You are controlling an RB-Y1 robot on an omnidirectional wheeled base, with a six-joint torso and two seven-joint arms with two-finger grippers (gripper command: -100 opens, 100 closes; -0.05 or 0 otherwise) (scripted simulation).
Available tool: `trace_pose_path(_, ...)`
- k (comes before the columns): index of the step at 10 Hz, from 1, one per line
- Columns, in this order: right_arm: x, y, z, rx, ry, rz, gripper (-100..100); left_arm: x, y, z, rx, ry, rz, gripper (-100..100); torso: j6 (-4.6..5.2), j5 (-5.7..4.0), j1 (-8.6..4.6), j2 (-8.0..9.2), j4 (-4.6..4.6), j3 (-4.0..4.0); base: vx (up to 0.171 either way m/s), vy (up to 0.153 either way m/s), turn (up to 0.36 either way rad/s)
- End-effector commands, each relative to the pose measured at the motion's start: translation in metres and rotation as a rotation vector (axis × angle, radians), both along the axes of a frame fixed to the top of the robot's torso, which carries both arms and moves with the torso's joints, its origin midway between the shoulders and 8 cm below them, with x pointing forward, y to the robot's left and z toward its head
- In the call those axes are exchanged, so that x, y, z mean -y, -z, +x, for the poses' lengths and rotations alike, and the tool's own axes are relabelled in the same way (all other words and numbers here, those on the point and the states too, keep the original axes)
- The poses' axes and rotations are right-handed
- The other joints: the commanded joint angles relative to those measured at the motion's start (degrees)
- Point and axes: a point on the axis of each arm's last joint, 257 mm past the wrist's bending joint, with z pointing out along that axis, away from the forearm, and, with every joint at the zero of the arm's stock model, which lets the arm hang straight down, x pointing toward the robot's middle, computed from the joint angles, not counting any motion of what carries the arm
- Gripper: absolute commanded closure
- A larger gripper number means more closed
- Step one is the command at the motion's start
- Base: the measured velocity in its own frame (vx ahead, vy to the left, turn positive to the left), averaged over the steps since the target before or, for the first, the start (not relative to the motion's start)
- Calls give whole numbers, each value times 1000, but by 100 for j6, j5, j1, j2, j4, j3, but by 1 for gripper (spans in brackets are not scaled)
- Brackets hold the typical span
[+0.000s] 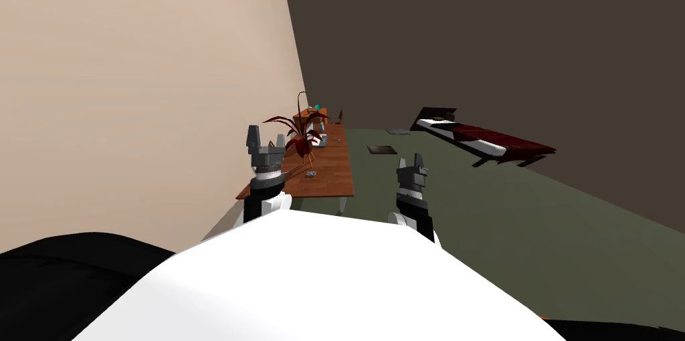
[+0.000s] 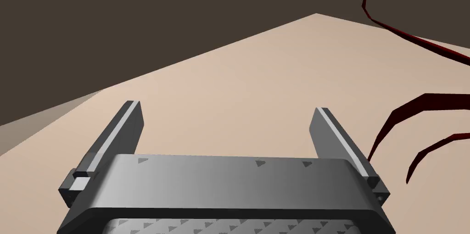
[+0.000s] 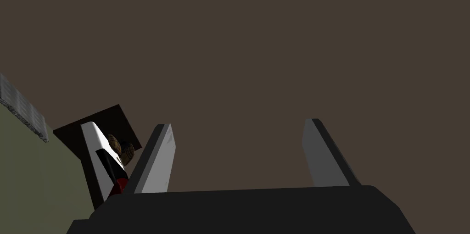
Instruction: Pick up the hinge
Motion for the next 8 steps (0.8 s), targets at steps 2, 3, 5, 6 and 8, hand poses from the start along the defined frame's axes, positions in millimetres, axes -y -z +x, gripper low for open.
trace_pose_path(2,0,0,0,0,0,0,0,-3,17,20,-59,13,2,-100,2,1,4,17,3,9,-95,16,-73)
trace_pose_path(3,0,0,0,0,0,0,0,-5,25,29,-88,17,1,-100,1,2,10,39,8,21,-119,18,-110)
trace_pose_path(5,0,0,0,0,0,0,0,-9,45,52,-155,27,-4,-100,2,2,8,32,7,19,-71,19,-115)
trace_pose_path(6,0,0,0,0,0,0,0,-12,56,65,-193,32,-8,-100,1,3,12,26,6,15,-70,27,-141)
trace_pose_path(8,0,0,0,0,0,0,0,-19,79,94,-273,42,-18,-100,1,3,14,24,5,14,-76,25,-141)
